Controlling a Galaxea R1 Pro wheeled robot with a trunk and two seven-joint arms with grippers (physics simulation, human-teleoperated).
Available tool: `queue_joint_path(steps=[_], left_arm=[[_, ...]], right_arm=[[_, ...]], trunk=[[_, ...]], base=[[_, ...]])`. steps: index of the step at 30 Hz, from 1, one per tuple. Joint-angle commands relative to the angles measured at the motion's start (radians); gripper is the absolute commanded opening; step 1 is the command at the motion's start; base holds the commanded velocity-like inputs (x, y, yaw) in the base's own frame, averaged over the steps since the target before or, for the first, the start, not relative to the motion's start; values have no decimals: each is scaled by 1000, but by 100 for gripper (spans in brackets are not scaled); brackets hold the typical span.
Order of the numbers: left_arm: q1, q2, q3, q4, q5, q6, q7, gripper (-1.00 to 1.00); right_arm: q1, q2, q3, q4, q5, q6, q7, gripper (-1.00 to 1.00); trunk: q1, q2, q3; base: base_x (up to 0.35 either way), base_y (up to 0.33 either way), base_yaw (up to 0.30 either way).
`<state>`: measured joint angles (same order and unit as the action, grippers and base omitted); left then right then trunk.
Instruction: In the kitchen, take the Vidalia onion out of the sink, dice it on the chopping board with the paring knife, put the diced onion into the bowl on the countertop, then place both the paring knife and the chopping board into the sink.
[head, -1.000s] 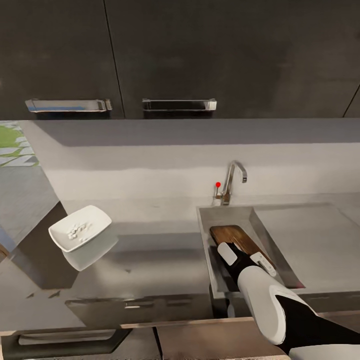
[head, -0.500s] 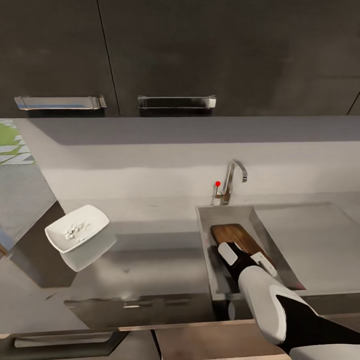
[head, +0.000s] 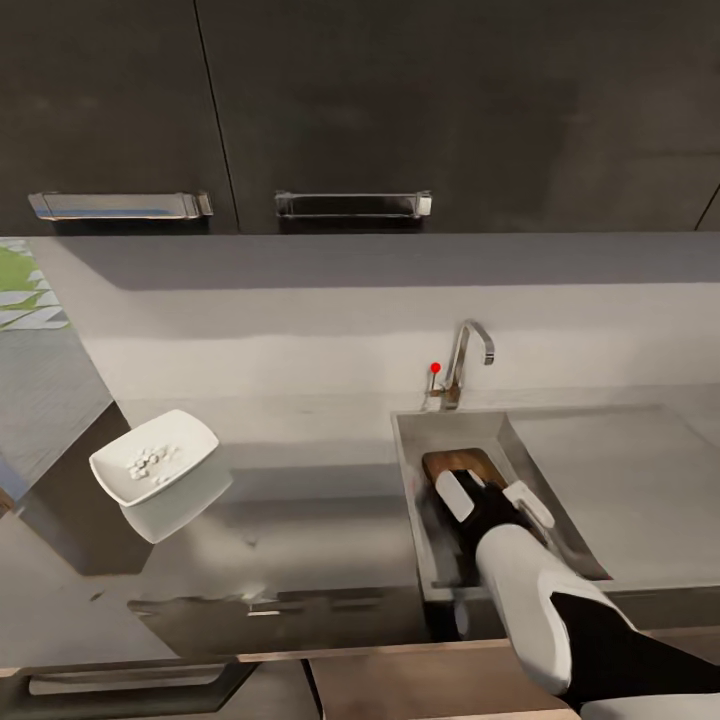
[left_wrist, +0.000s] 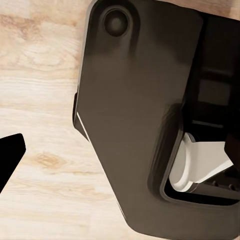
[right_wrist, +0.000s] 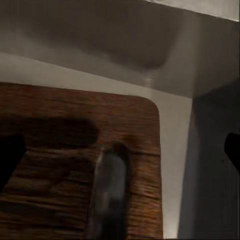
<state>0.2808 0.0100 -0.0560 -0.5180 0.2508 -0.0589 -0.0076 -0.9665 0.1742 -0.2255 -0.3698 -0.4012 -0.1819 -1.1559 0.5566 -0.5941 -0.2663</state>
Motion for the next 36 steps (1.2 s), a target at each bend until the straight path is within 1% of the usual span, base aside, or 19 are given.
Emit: queue_joint_path(steps=[1,2,3,4,5,6,9,11,13,14,15,17,21,24,26,28,29,32,36], left_arm=[[0,1,-5,-1,10,-2,0,100],[0,1,-4,-1,10,-2,0,100],[0,2,-4,-2,10,-2,0,100],[0,1,-5,-2,10,-2,0,100],[1,1,-4,-2,10,-2,0,100],[0,1,-4,-2,10,-2,0,100],[0,1,-4,-1,10,-2,0,100],[0,1,-4,-1,10,-2,0,100],[0,1,-4,-1,10,-2,0,100],[0,2,-4,-2,10,-2,0,100],[0,2,-4,-2,10,-2,0,100],[0,2,-4,-1,10,-2,0,100],[0,4,-4,-1,11,-2,0,100],[0,4,-4,-1,11,-2,0,100],[0,4,-4,-1,11,-2,0,100],[0,4,-4,-2,11,-2,0,100],[0,4,-4,-1,11,-2,0,100],[0,4,-4,-1,11,-2,0,100],[0,4,-4,-2,11,-2,0,100]], right_arm=[[0,0,32,-42,-5,0,-3,100],[0,0,66,-87,-4,18,-6,100],[0,0,112,-158,-4,68,-10,100],[0,0,137,-204,-4,115,-12,100],[0,0,155,-248,-4,168,-13,100],[0,0,170,-307,-4,248,-14,100],[0,0,198,-397,-5,368,-9,100],[0,0,241,-417,-5,394,-6,100],[0,0,338,-427,-8,406,3,100],[0,0,400,-432,-11,409,12,100],[1,0,433,-440,-11,410,21,100],[9,0,480,-480,-12,412,47,100],[66,0,503,-603,-13,457,97,100],[151,0,540,-761,-12,542,151,100],[210,0,561,-851,-10,573,166,100],[250,0,579,-905,-10,583,171,100],[276,-25,610,-949,-11,588,173,100],[299,-70,660,-997,-13,588,174,100],[321,-83,679,-1029,-13,588,174,100]], trunk=[[0,-1,-1],[0,-1,-1],[0,-1,-1],[0,-1,-1],[0,-1,-1],[0,-1,-1],[0,-1,-1],[0,-1,-1],[0,-1,-1],[0,-1,-1],[0,-1,-1],[0,-1,-1],[0,-1,-1],[0,-1,-1],[0,-1,-1],[0,-1,-1],[0,-1,-1],[0,-1,-1],[0,-1,-1]], base=[[0,0,0],[0,0,0],[0,0,0],[0,0,0],[0,0,0],[0,0,0],[0,0,0],[0,0,0],[0,0,0],[0,0,0],[0,0,0],[0,0,0],[0,0,0],[0,0,0],[0,0,0],[0,0,0],[-6,0,0],[-101,0,0],[-276,0,0]])
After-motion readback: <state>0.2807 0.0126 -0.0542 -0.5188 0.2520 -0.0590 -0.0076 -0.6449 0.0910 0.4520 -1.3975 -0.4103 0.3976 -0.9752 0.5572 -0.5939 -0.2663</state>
